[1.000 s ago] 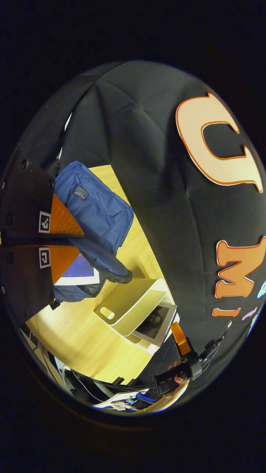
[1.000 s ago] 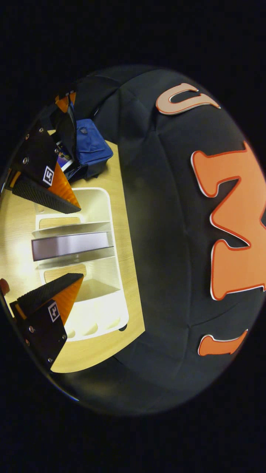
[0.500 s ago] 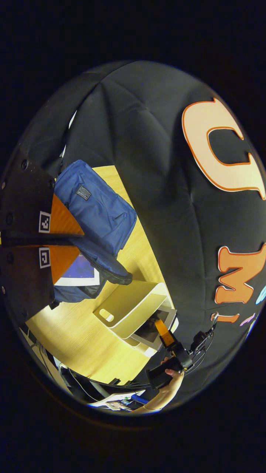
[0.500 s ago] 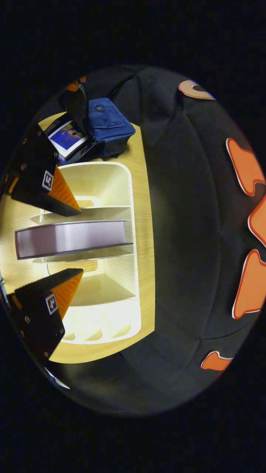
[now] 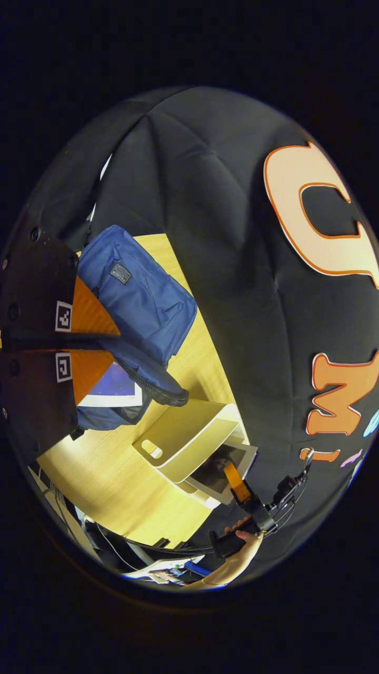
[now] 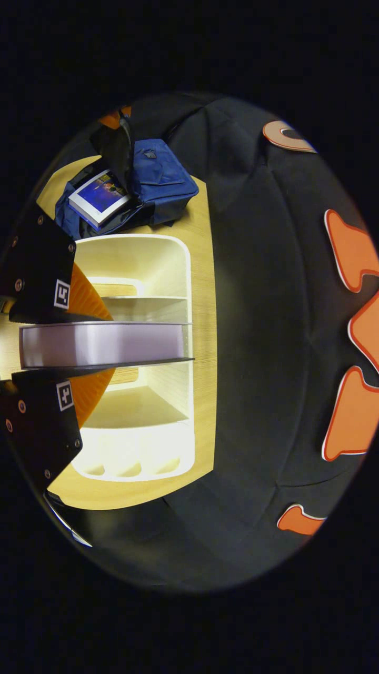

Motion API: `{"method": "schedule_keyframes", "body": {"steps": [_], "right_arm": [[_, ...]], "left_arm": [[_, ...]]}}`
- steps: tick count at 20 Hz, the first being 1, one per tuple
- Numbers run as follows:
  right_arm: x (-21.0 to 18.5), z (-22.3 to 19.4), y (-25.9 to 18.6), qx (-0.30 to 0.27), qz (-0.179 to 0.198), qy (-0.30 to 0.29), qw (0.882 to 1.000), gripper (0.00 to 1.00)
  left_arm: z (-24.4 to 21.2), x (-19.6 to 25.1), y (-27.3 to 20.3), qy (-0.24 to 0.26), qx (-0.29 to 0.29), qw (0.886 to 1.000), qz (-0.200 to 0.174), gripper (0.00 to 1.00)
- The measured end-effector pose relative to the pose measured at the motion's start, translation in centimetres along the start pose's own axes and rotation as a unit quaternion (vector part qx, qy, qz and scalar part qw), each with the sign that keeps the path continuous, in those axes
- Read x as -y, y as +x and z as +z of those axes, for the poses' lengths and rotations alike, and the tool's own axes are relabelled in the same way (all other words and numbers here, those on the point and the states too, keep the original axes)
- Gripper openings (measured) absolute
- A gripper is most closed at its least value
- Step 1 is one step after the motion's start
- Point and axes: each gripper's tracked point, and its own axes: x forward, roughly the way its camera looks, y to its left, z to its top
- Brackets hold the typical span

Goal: Open the schoolbag, grab two books from the bookshelf and put them into the schoolbag.

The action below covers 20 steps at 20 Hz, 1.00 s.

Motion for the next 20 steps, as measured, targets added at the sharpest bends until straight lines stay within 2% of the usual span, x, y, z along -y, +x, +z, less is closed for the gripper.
{"method": "schedule_keyframes", "body": {"steps": [3,6,9,11,14,16,17,18,19,20], "right_arm": [[0.2,1.8,-3.8,0.040,0.037,0.048,0.997,0.35],[1.1,3.3,-8.7,0.089,0.061,0.100,0.989,0.35],[2.6,4.5,-13.7,0.142,0.076,0.147,0.976,0.34],[2.2,4.4,-17.2,0.173,0.111,0.187,0.961,0.34],[-0.1,2.4,-20.5,0.187,0.173,0.240,0.937,0.34],[-1.8,0.0,-20.5,0.185,0.183,0.254,0.932,0.34],[-3.1,-1.5,-20.3,0.181,0.192,0.265,0.927,0.34],[-4.7,-2.7,-19.9,0.173,0.209,0.282,0.920,0.34],[-6.4,-3.8,-19.7,0.162,0.231,0.298,0.912,0.34],[-8.1,-4.7,-19.4,0.152,0.251,0.312,0.904,0.34]], "left_arm": [[-0.1,0.0,0.1,-0.002,0.000,1.000,-0.002,0.00],[0.1,0.0,0.1,0.001,0.001,1.000,-0.001,0.00],[0.1,0.0,0.0,0.001,0.001,1.000,-0.001,0.00],[0.0,0.0,0.0,0.001,0.003,1.000,-0.001,0.00],[0.0,0.1,0.0,0.002,0.004,1.000,-0.003,0.00],[-0.1,0.2,-0.1,0.007,0.005,1.000,-0.002,0.00],[-0.1,0.4,-0.1,0.010,0.005,1.000,-0.002,0.07],[-0.1,0.5,-0.2,0.012,0.006,1.000,-0.002,0.07],[-0.1,0.6,-0.2,0.015,0.006,1.000,-0.002,0.00],[-0.2,0.8,-0.3,0.018,0.006,1.000,-0.002,0.00]]}}
